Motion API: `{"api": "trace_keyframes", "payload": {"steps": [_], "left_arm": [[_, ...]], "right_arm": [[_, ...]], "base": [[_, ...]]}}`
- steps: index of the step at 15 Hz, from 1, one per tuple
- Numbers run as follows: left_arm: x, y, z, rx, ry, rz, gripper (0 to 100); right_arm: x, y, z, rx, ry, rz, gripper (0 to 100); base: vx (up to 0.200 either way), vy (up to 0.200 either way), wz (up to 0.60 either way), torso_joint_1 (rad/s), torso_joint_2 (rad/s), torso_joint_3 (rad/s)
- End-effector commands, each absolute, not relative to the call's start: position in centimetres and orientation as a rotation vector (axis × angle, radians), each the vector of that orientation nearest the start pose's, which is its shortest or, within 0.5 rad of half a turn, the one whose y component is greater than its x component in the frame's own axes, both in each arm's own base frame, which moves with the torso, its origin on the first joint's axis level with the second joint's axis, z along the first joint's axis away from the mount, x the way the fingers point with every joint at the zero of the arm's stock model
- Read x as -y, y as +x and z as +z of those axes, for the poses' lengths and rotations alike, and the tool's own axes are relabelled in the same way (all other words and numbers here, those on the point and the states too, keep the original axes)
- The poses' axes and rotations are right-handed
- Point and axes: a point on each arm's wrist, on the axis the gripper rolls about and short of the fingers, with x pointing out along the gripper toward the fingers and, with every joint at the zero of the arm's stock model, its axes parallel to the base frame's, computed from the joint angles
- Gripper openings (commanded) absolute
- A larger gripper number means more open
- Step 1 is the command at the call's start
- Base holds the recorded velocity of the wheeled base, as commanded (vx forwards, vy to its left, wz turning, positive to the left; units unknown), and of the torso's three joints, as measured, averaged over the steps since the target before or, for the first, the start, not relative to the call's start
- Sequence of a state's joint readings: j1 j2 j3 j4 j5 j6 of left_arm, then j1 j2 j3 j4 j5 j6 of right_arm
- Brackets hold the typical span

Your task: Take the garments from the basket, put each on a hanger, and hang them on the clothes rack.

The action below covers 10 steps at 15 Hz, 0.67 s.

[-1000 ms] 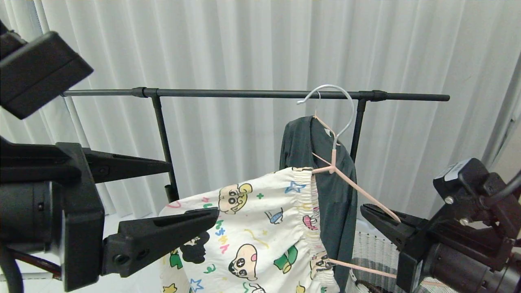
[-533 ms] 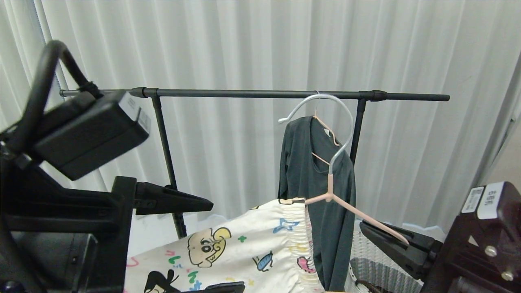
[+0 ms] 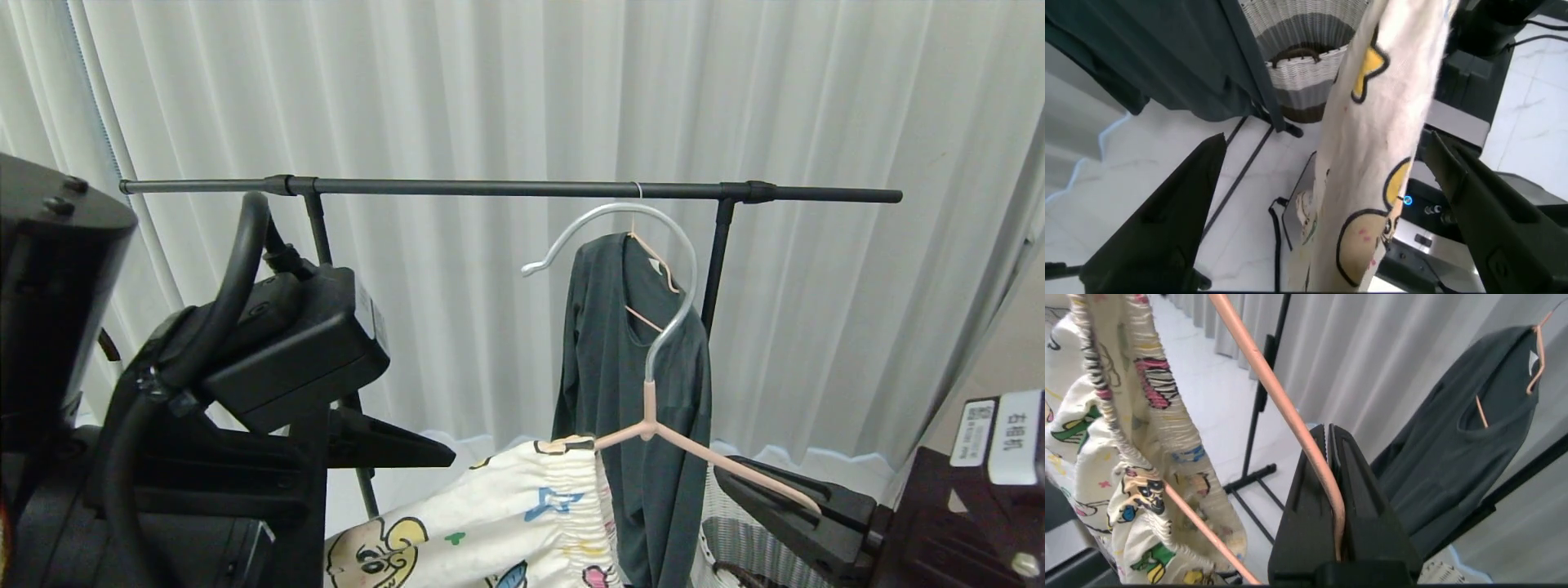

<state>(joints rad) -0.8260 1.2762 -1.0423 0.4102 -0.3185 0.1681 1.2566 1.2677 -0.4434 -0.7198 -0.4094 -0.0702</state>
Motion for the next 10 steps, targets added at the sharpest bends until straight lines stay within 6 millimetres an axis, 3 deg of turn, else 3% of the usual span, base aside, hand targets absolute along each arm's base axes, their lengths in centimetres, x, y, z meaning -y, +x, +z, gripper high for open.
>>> {"api": "trace_keyframes", "payload": {"steps": [1,2,9,10], "left_arm": [[13.91,11.84,25.77,-0.571,0.316,-1.161,100],[13.93,11.82,25.77,-0.572,0.316,-1.162,0],[13.77,11.64,25.65,-0.574,0.319,-1.162,0],[13.77,11.6,25.72,-0.567,0.324,-1.166,0]], "right_arm": [[-17.37,6.53,19.82,-0.044,-0.15,0.852,0],[-17.37,6.53,19.82,-0.044,-0.15,0.852,0],[-17.34,6.52,19.91,-0.035,-0.144,0.852,0],[-17.34,6.52,19.9,-0.034,-0.15,0.853,100]], "base": [[0.0,0.0,0.0,0.0,0.0,0.0],[0.0,0.0,0.0,0.0,0.0,0.0],[0.0,0.0,0.0,0.0,0.0,0.0],[0.0,0.0,0.0,0.0,0.0,0.0]]}}
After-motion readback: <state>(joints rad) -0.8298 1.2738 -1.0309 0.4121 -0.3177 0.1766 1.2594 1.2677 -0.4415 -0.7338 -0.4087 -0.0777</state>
